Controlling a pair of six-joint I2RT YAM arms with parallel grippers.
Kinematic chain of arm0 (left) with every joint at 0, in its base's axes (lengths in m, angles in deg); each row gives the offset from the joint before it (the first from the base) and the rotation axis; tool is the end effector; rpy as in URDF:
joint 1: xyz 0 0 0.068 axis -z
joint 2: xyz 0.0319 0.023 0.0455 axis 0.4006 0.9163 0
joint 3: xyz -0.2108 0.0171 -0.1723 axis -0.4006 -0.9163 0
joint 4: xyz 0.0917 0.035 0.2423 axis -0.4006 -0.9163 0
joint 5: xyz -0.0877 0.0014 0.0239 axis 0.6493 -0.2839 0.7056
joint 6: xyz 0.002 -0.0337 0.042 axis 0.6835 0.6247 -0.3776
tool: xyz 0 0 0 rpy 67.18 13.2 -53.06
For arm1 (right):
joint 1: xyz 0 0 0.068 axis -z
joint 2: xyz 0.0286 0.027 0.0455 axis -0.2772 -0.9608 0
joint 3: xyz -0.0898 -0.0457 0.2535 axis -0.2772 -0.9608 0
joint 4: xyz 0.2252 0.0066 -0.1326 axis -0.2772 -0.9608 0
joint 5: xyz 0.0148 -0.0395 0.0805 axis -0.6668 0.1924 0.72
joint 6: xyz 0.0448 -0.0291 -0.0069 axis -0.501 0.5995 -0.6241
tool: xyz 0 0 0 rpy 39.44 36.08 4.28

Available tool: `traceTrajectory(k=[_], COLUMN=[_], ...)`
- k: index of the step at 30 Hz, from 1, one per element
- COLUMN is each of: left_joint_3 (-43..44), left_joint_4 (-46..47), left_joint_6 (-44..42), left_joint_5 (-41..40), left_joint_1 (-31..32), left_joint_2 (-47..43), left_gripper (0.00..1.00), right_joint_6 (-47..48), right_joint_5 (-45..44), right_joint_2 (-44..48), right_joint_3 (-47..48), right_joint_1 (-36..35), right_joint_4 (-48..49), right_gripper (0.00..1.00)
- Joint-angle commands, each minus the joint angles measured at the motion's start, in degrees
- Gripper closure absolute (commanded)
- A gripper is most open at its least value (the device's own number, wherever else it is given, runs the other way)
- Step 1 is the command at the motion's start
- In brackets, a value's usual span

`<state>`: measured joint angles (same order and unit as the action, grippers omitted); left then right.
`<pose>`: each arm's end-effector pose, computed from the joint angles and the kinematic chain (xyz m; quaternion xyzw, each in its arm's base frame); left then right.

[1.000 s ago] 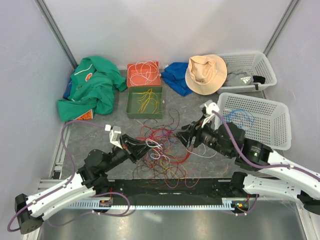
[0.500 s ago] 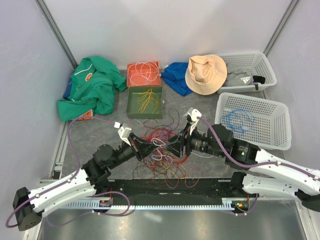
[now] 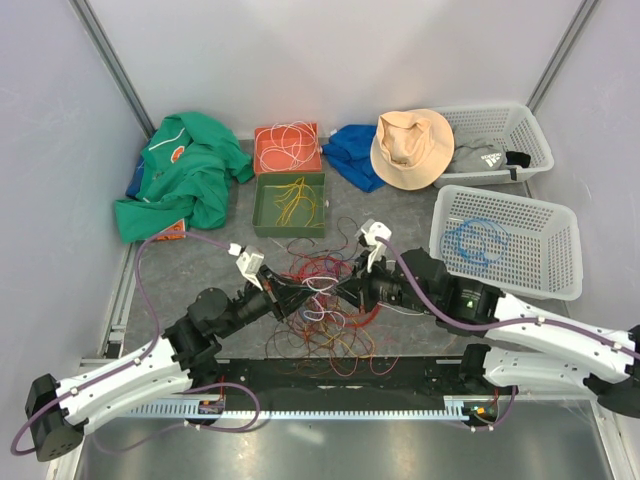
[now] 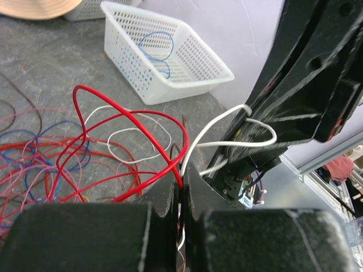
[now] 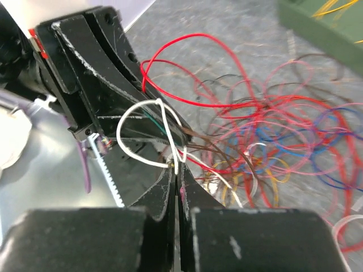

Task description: Untangle the cables

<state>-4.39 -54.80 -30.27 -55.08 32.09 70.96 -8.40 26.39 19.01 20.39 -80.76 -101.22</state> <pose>0.0850 -0.1275 0.2489 0.1467 0.6613 -0.5285 0.5117 0.0948 0.2008 0.3293 -0.2657 0.7635 0.4232 0.4092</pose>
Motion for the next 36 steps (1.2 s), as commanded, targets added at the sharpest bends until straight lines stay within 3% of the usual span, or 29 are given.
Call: traceTrajectory(k=[1,2,4,6,8,9,10,18,25,31,36], left_joint_3=[4.0,4.6,5.6,5.3,4.7,4.5,4.4,5.4,7.1,7.3,6.7], left_joint_4=[-8.8,-16.3,-22.2,-25.0,-26.0,-27.1,-27.6,-31.7,-28.4,-14.3,4.6], left_joint_6=[4.4,7.5,10.1,11.3,12.9,13.3,13.5,13.0,7.5,-3.3,-11.0], left_joint_5=[-10.5,-13.5,-20.3,-21.5,-22.2,-23.0,-23.4,-24.8,-25.9,-25.0,-16.4], left_joint_1=[0.1,0.1,0.1,0.1,0.0,0.0,0.1,0.1,0.1,0.1,0.1], left_joint_2=[-0.8,-0.6,-0.6,-1.3,-2.3,-3.2,-3.8,-7.1,-10.7,-13.9,-9.1], left_gripper=[0.98,0.95,0.85,0.66,0.44,0.15,0.01,0.00,0.00,0.00,0.00], right_joint_6=[2.8,4.4,5.8,7.3,7.9,8.5,8.9,9.9,11.1,10.9,9.9], right_joint_5=[-9.2,-13.3,-16.2,-18.8,-19.8,-20.3,-20.4,-21.4,-20.3,-17.5,-17.3], right_joint_2=[4.8,5.6,5.9,5.0,4.1,3.7,3.4,-0.1,-1.3,-5.0,-6.1], right_joint_3=[7.4,11.3,15.3,20.4,24.3,25.5,26.5,35.3,47.0,53.5,53.8], right_joint_1=[-0.2,-0.3,-0.2,-0.3,-0.2,-0.2,-0.3,-0.3,-0.2,-0.2,-0.2], right_joint_4=[-4.0,-7.3,-10.2,-13.5,-15.9,-16.4,-17.2,-17.7,-13.7,-15.0,-15.4], right_gripper=[1.00,1.00,1.00,1.00,1.00,1.00,1.00,1.00,1.00,1.00,1.00])
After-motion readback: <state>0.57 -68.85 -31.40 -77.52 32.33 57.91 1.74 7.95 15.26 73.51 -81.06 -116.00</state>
